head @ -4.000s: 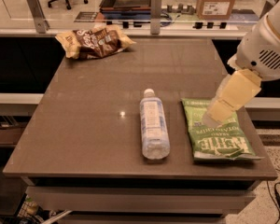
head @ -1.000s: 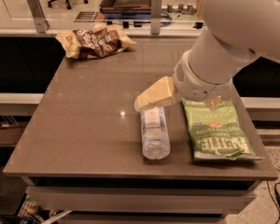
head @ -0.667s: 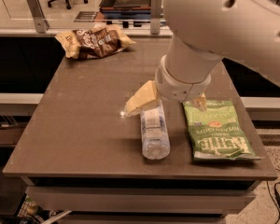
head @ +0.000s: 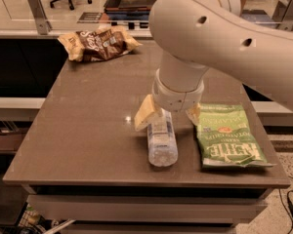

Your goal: Move blue plastic bottle near brown chip bag

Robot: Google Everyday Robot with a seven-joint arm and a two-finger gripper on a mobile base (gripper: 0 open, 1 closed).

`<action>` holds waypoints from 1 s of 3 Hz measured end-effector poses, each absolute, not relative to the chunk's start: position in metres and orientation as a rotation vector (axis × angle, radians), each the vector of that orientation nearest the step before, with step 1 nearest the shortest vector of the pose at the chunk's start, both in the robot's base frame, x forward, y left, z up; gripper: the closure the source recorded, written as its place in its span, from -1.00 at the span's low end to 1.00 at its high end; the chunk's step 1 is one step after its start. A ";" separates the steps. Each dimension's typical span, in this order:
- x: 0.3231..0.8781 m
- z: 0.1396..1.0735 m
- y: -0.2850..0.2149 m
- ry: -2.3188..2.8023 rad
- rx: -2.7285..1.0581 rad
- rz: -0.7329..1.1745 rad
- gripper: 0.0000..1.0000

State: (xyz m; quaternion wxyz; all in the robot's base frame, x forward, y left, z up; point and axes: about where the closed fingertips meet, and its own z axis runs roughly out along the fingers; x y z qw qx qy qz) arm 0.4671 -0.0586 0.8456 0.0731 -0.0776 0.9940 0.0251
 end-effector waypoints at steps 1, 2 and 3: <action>0.467 0.847 -0.058 2.982 -0.234 0.075 -0.19; 0.466 0.848 -0.058 2.979 -0.235 0.075 0.27; 0.466 0.849 -0.058 2.975 -0.236 0.075 0.74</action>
Offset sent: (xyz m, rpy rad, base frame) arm -0.0002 0.0003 0.0008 0.0001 -0.0027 0.0007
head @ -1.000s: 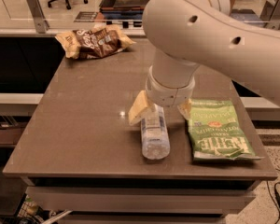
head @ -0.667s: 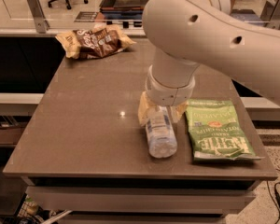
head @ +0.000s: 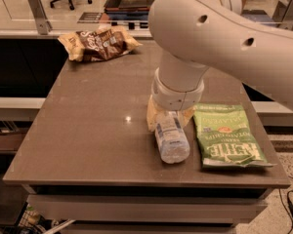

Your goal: Move blue plastic bottle near brown chip bag

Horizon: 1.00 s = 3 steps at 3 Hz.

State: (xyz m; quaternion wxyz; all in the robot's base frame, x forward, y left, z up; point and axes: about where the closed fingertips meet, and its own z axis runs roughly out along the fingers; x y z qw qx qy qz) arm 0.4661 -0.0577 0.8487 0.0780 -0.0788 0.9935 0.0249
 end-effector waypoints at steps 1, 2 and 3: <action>0.466 0.850 -0.057 2.972 -0.237 0.074 1.00; 0.466 0.850 -0.058 2.972 -0.237 0.074 1.00; 0.472 0.866 -0.065 2.958 -0.209 0.054 1.00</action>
Offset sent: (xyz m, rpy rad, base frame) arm -0.0014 -0.0015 0.0025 -0.0022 -0.0039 -0.0026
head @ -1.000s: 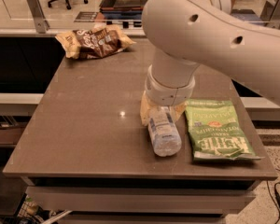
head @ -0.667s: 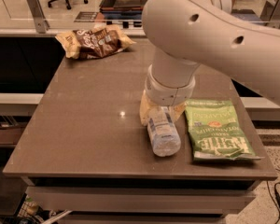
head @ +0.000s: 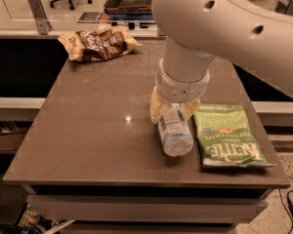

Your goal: Move blue plastic bottle near brown chip bag

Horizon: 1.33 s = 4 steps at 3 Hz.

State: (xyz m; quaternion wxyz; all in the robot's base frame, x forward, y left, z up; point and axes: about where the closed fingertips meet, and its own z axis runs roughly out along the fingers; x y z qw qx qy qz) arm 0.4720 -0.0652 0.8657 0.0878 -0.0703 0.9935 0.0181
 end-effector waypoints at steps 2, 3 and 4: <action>0.502 0.921 -0.066 2.898 -0.170 -0.011 1.00; 0.523 0.948 -0.055 2.843 -0.202 -0.056 1.00; 0.546 0.965 -0.043 2.812 -0.222 -0.061 1.00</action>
Offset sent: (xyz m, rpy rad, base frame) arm 0.0494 0.0015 0.0901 -0.0809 -0.1134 -0.0302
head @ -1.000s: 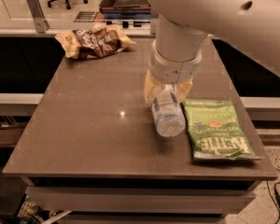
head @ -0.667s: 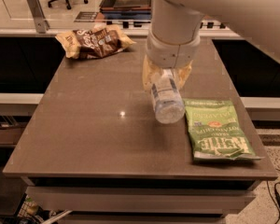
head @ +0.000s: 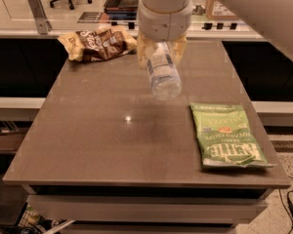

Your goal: Move blue plastic bottle near brown chip bag

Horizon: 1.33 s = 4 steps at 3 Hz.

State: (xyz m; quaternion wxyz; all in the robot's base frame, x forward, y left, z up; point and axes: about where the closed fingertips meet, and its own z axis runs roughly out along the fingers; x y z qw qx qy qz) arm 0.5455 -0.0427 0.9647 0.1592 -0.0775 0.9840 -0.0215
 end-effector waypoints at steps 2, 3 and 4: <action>0.620 0.992 -0.018 2.729 -0.191 0.108 1.00; 0.659 0.995 -0.001 2.698 -0.209 0.171 1.00; 0.696 0.979 0.014 2.720 -0.178 0.165 1.00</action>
Offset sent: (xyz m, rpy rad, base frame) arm 0.1221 0.0350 0.0415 0.2168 -0.1141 0.0083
